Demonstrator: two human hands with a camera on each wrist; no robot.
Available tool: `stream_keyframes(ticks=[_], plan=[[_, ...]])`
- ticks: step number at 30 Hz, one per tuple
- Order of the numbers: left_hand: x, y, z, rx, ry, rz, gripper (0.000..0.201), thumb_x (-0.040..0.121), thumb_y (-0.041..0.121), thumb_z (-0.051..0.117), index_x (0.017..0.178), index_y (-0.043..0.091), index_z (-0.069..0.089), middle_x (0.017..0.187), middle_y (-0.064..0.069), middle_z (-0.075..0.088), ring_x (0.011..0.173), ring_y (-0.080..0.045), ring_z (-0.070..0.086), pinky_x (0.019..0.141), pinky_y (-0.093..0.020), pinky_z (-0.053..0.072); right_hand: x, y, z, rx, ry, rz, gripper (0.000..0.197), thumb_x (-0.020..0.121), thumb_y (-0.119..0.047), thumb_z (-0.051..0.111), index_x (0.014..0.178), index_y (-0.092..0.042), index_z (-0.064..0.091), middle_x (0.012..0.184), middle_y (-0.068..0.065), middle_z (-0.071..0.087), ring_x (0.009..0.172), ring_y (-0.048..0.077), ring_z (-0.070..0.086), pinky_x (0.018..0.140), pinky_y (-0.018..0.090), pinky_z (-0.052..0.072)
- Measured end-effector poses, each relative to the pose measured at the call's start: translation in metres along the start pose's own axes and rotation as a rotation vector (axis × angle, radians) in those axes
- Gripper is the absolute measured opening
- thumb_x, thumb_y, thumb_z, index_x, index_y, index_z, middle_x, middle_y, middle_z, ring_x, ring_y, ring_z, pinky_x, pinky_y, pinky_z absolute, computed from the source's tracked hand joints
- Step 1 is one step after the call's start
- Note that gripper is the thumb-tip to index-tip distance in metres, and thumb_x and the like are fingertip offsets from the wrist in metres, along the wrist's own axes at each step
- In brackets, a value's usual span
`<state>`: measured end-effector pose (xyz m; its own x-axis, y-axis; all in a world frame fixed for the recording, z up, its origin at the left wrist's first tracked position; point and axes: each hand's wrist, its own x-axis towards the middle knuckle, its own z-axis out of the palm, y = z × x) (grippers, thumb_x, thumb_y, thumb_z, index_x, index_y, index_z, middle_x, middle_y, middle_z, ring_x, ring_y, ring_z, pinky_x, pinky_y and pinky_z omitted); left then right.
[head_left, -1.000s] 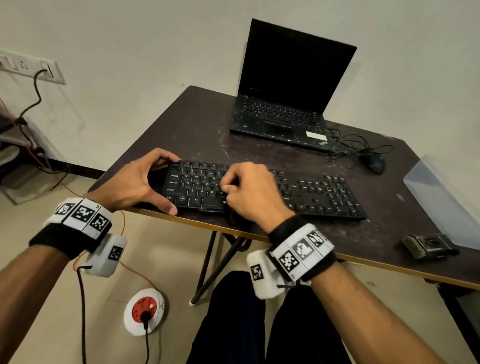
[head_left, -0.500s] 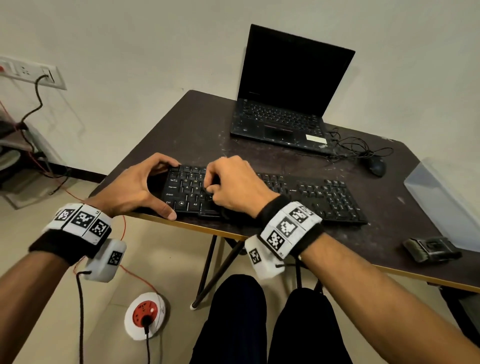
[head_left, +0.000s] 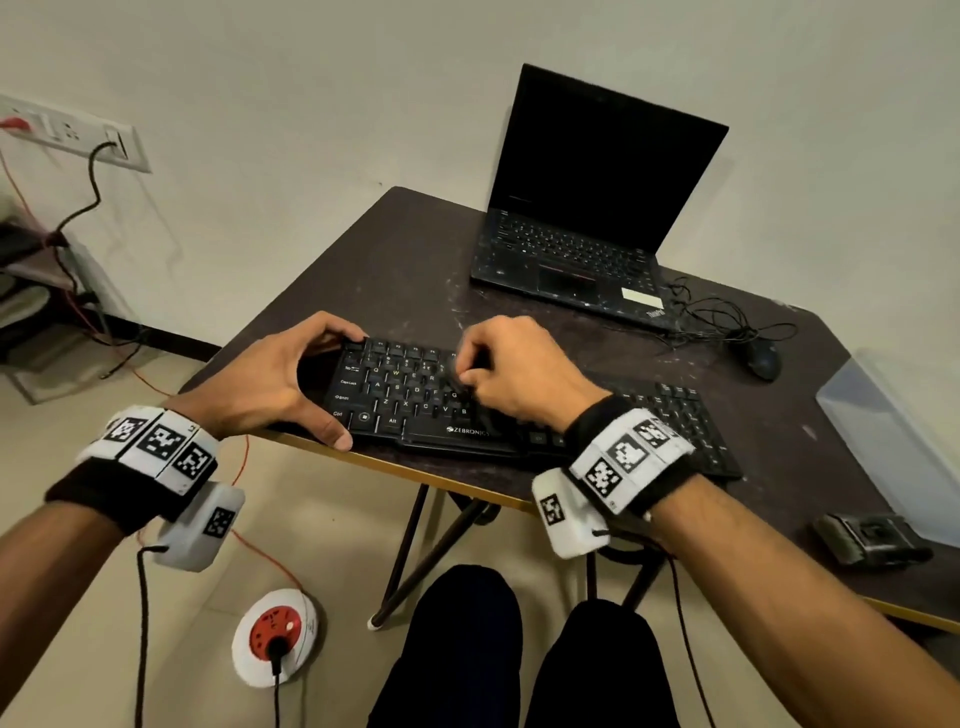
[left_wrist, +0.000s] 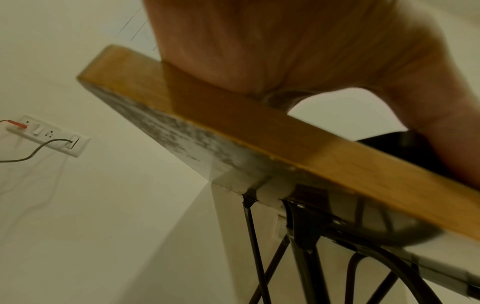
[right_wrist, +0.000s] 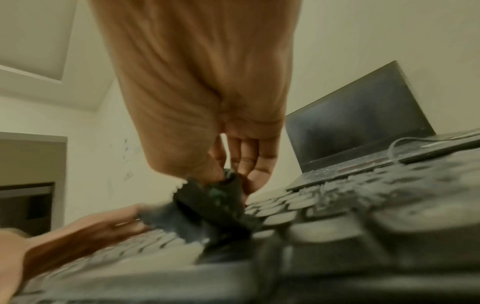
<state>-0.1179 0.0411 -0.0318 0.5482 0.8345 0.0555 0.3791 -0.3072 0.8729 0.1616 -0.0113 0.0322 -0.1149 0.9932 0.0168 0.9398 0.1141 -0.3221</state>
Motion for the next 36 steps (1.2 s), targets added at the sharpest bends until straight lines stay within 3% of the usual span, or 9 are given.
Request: stream_keyframes(ticks=[4,7,11,17,20,23,26,31,36], plan=[[0.002,-0.001,0.002,0.007,0.004,0.023,0.109,0.031,0.041,0.102,0.130,0.034,0.056,0.131,0.018,0.067,0.122,-0.003,0.062,0.107,-0.033,0.046,-0.014,0.048,-0.023,-0.008,0.017,0.187,0.019,0.093,-0.009,0.072,0.083,-0.025,0.072,0.083,-0.011,0.069,0.077,0.008,0.062,0.077,0.024,0.043],[0.004,0.001,0.003,0.006,0.007,0.022,0.109,0.031,0.040,0.101,0.130,0.033,0.056,0.130,0.017,0.067,0.121,-0.003,0.063,0.104,-0.031,0.047,-0.001,0.021,-0.012,0.041,0.027,0.068,0.018,0.092,-0.011,0.074,0.083,-0.027,0.073,0.084,-0.013,0.071,0.082,0.008,0.064,0.078,0.023,0.044],[0.002,-0.003,0.000,-0.001,0.000,0.021,0.111,0.033,0.040,0.103,0.132,0.034,0.054,0.133,0.012,0.066,0.124,-0.009,0.063,0.110,-0.040,0.046,0.021,-0.019,0.007,0.014,-0.007,-0.047,0.018,0.092,-0.010,0.075,0.083,-0.026,0.074,0.096,-0.003,0.075,0.098,0.018,0.069,0.083,0.026,0.049],[0.004,-0.002,0.002,-0.001,0.003,0.028,0.108,0.032,0.039,0.102,0.130,0.034,0.055,0.131,0.016,0.067,0.122,-0.005,0.064,0.104,-0.033,0.048,0.006,0.046,-0.022,-0.087,-0.004,0.201,0.026,0.091,-0.008,0.072,0.079,-0.030,0.066,0.096,-0.001,0.073,0.097,0.022,0.071,0.077,0.024,0.045],[0.004,-0.001,0.003,0.000,0.002,0.025,0.108,0.032,0.040,0.102,0.129,0.034,0.056,0.131,0.016,0.067,0.121,-0.005,0.063,0.105,-0.033,0.047,0.027,0.015,-0.006,0.004,0.040,0.043,0.015,0.092,-0.017,0.078,0.097,-0.030,0.075,0.105,-0.003,0.077,0.103,0.019,0.071,0.088,0.026,0.051],[0.002,0.000,0.000,-0.010,-0.001,0.017,0.108,0.032,0.039,0.102,0.129,0.034,0.056,0.131,0.013,0.067,0.120,-0.007,0.064,0.106,-0.036,0.048,0.045,-0.020,0.013,-0.028,-0.002,-0.083,0.021,0.092,-0.016,0.077,0.113,-0.022,0.077,0.118,0.005,0.075,0.113,0.025,0.069,0.099,0.036,0.057],[0.002,0.001,0.000,-0.010,-0.002,0.014,0.109,0.032,0.039,0.102,0.130,0.034,0.056,0.132,0.013,0.067,0.122,-0.007,0.064,0.108,-0.040,0.047,0.038,-0.005,0.003,-0.095,0.000,-0.024,0.016,0.091,-0.009,0.075,0.101,-0.021,0.078,0.113,0.007,0.074,0.108,0.026,0.069,0.090,0.032,0.057],[0.003,0.000,0.002,-0.003,0.005,0.011,0.109,0.030,0.041,0.102,0.129,0.036,0.057,0.131,0.016,0.067,0.123,-0.004,0.062,0.109,-0.038,0.046,0.006,0.058,-0.025,-0.062,0.036,0.198,0.019,0.092,-0.010,0.076,0.085,-0.028,0.072,0.097,-0.002,0.073,0.095,0.018,0.069,0.082,0.027,0.052],[0.002,-0.001,0.001,0.010,0.001,0.005,0.112,0.028,0.045,0.103,0.130,0.036,0.056,0.130,0.011,0.068,0.123,-0.010,0.064,0.113,-0.049,0.045,0.023,0.024,-0.010,-0.003,0.037,0.056,0.013,0.092,-0.012,0.078,0.084,-0.022,0.078,0.089,-0.006,0.074,0.088,0.013,0.067,0.080,0.021,0.045]])
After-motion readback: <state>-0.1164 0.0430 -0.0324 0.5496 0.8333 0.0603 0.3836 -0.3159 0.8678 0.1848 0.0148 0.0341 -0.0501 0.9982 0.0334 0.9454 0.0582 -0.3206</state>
